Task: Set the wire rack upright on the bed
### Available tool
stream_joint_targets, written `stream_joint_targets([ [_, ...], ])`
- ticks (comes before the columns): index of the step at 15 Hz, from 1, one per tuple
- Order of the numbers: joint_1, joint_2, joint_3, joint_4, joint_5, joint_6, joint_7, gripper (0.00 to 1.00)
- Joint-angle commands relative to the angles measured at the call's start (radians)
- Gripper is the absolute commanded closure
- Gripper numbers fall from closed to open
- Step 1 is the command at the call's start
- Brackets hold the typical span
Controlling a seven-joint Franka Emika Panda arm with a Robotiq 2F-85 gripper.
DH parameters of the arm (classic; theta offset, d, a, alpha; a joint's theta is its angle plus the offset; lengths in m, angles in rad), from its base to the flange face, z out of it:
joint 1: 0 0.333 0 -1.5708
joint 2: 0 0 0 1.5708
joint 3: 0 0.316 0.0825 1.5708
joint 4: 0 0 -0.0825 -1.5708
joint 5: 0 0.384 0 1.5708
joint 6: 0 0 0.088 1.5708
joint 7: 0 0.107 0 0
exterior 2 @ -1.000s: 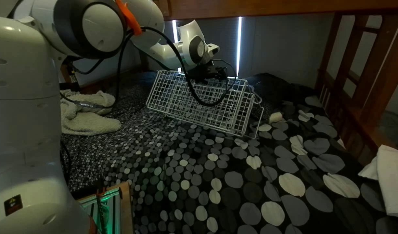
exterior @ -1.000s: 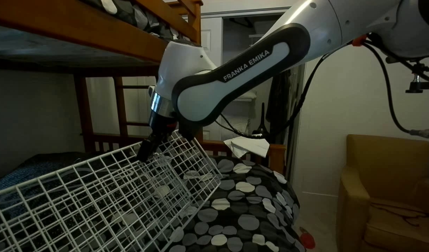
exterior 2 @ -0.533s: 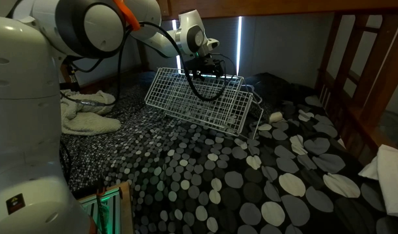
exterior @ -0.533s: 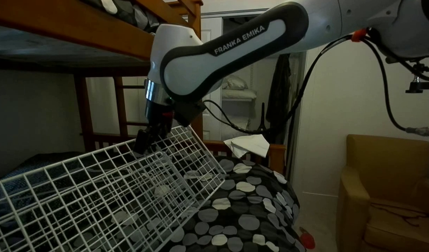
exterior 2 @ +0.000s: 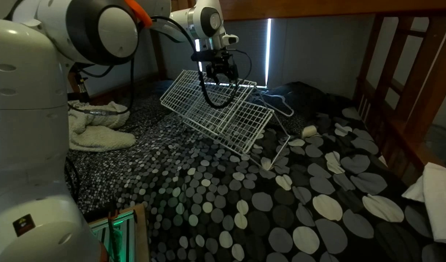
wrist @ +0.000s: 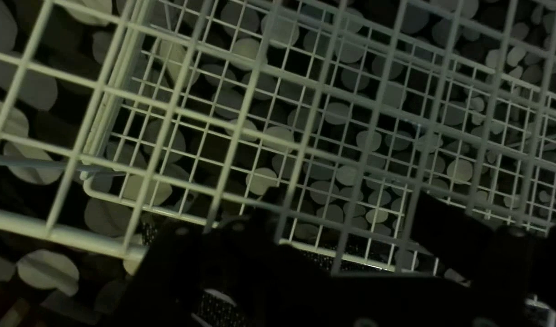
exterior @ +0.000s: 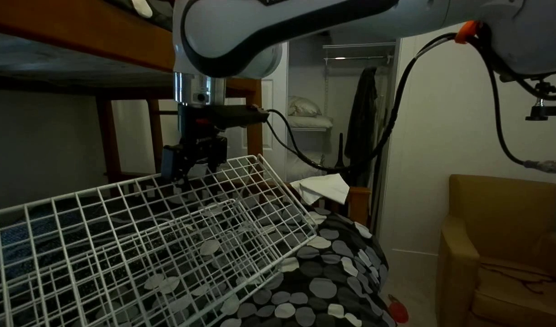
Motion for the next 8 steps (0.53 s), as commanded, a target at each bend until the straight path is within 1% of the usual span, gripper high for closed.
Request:
stream_joint_targets([
  [1,0.02,0.02,-0.005,0.123,0.064,-0.213,0.125,0.54],
  [4,0.021,0.032,-0.022,0.145,0.06,-0.253,0.216,0.54],
  [5,0.014,0.032,-0.026,0.151,0.07,-0.253,0.231,0.54],
  [6,0.015,0.027,-0.038,0.147,0.052,-0.237,0.25,0.54],
  [8,0.019,0.025,-0.052,0.147,0.013,-0.231,0.236,0.54],
])
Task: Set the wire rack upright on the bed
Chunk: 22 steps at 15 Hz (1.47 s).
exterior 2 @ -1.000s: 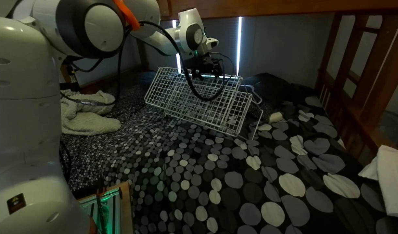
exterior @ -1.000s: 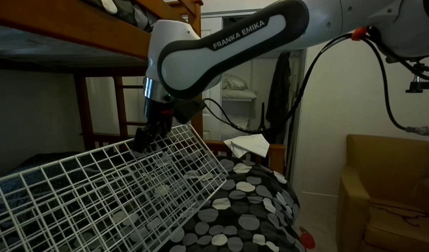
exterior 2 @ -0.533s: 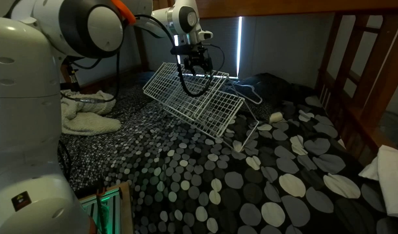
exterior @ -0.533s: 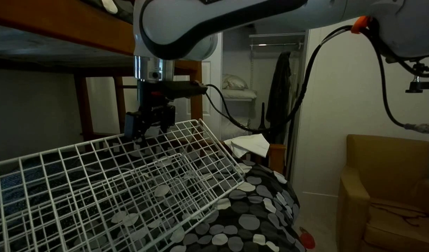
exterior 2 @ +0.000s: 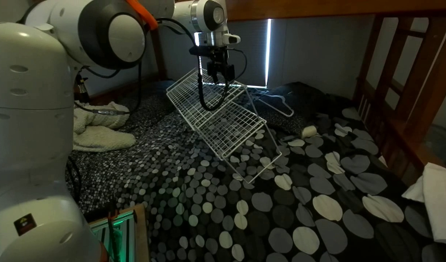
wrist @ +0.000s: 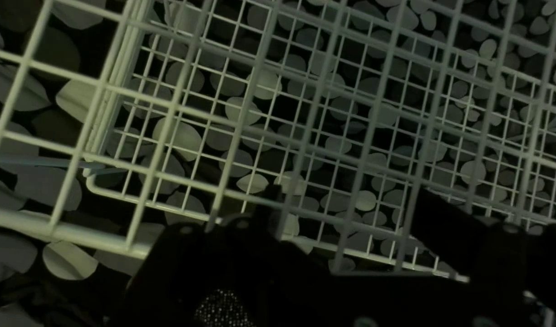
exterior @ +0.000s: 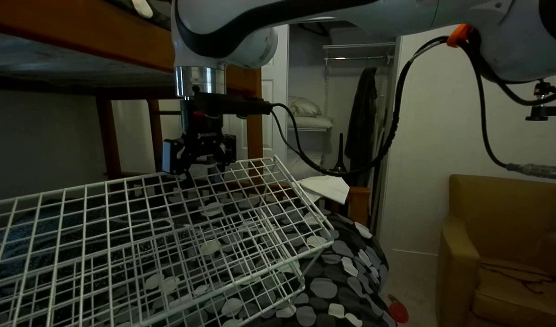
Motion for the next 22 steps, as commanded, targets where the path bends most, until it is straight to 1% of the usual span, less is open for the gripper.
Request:
stream_joint_targets([
  [1,0.009,-0.02,-0.043,0.025,-0.069,-0.038,0.032,0.54],
  [7,0.021,-0.01,-0.074,0.013,-0.23,-0.033,-0.009,0.54],
  [9,0.006,-0.009,-0.075,-0.002,-0.247,-0.016,-0.012,0.54],
  [11,-0.004,-0.006,-0.08,-0.007,-0.24,0.0,-0.02,0.54],
  [12,-0.005,-0.006,-0.081,-0.007,-0.239,0.01,-0.023,0.07],
  [13,-0.008,-0.006,-0.081,-0.007,-0.234,0.021,-0.029,0.06],
  [14,-0.008,-0.011,-0.084,-0.009,-0.244,0.03,-0.031,0.01],
  [15,-0.012,-0.016,-0.086,-0.014,-0.251,0.044,-0.032,0.0],
  [17,-0.011,-0.033,-0.092,-0.017,-0.272,0.08,-0.022,0.0],
  [22,-0.016,-0.043,-0.109,-0.018,-0.306,0.083,-0.019,0.0],
])
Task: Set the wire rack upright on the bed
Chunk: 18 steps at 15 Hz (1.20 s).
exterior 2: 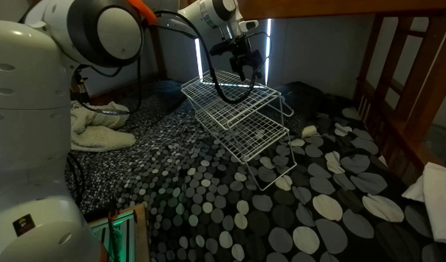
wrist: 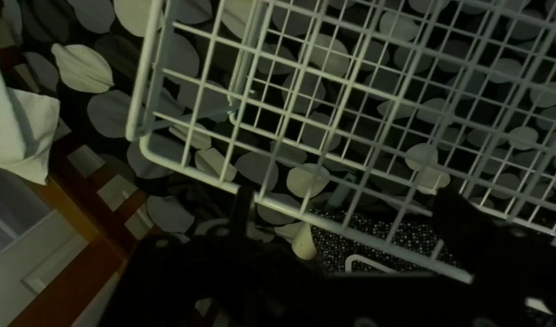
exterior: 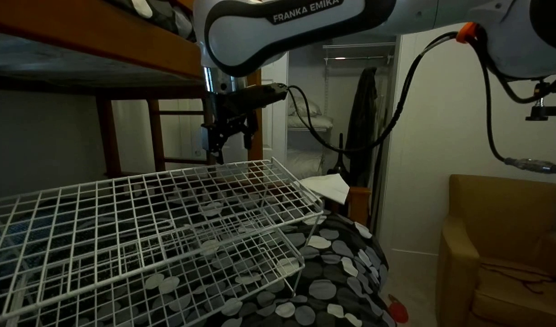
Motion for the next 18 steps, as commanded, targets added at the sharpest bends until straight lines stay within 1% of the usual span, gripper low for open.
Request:
stream_joint_targets([
  [1,-0.007,-0.019,-0.014,-0.024,-0.021,0.009,0.006,0.0],
  [6,-0.016,-0.019,-0.024,-0.037,-0.006,0.013,0.008,0.0],
  [10,-0.011,-0.048,-0.011,-0.062,0.011,0.016,0.02,0.0],
  [13,0.003,-0.106,0.014,-0.091,0.053,-0.015,0.039,0.0],
  [14,0.01,-0.134,0.02,-0.113,0.052,-0.015,0.053,0.0],
  [18,0.013,-0.265,0.051,-0.205,0.113,0.018,0.051,0.0],
])
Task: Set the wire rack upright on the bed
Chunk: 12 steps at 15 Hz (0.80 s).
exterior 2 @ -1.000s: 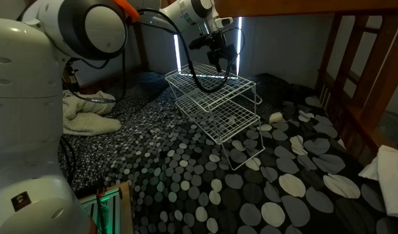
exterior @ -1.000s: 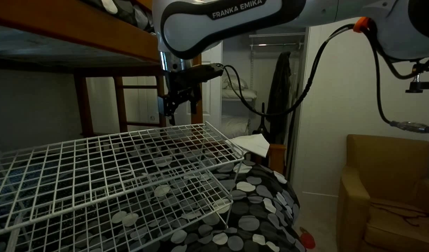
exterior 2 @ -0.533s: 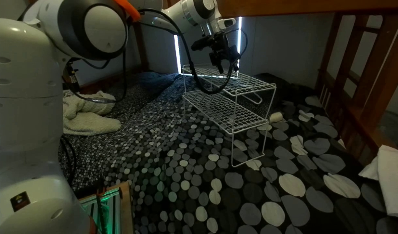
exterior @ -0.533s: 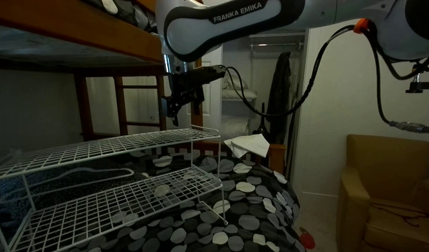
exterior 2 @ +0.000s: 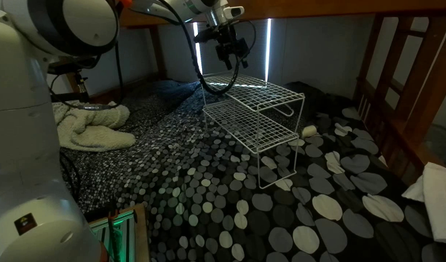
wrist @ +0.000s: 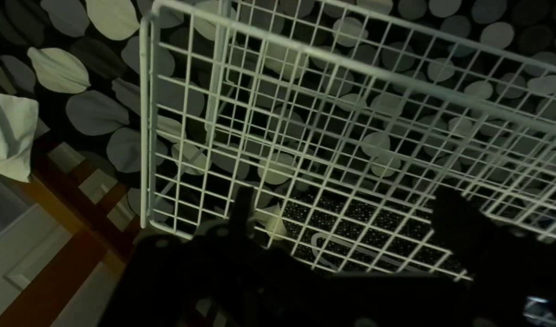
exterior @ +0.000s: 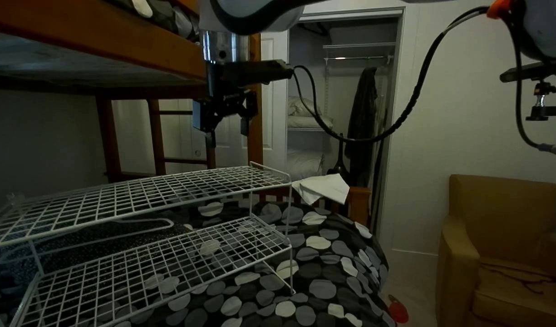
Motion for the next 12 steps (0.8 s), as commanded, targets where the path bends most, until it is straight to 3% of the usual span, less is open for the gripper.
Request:
stream_joint_targets([
  [1,-0.005,-0.175,0.017,-0.159,0.055,0.032,0.001,0.0],
  [4,-0.005,-0.284,0.018,-0.23,0.032,0.033,-0.053,0.0],
  [5,-0.044,-0.313,0.058,-0.24,0.03,0.021,-0.051,0.0],
  [12,-0.102,-0.477,0.114,-0.335,0.05,0.008,-0.065,0.0],
])
